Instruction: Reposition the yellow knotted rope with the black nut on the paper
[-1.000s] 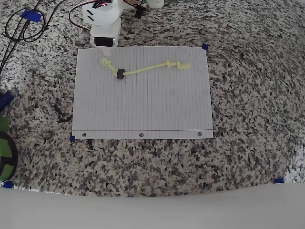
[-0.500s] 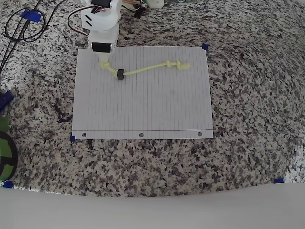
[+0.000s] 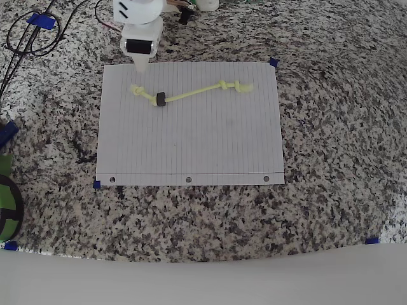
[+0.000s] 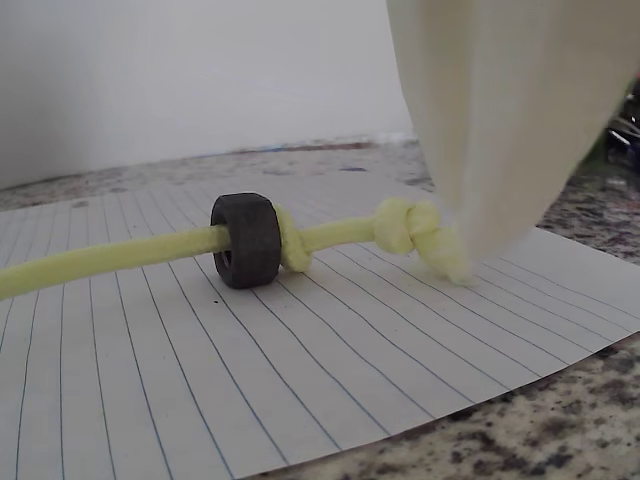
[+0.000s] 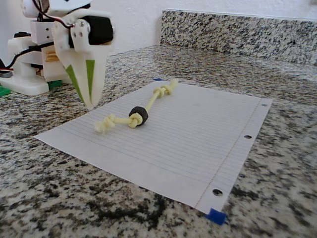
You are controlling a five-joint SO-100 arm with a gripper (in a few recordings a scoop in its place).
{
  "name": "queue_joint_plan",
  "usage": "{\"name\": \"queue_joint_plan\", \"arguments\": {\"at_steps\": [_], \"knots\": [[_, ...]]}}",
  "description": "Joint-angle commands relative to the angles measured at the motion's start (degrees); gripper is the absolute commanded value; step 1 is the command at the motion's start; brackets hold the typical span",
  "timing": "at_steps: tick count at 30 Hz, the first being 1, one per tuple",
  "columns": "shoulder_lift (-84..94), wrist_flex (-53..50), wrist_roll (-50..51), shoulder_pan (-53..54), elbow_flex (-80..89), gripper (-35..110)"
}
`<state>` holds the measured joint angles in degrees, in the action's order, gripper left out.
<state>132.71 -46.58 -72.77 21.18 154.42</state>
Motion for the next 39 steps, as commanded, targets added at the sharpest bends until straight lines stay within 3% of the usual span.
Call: {"name": "queue_joint_plan", "arguments": {"at_steps": [1,11,24,39], "knots": [[10.37,3.16,-0.18,-0.09,4.22,0],[35.77,0.62,-1.32,-3.43,15.29,0],[49.22,-9.05,-21.09,-12.83,21.53,0],[62.58,-20.48,-21.36,-14.15,26.63,0]]}}
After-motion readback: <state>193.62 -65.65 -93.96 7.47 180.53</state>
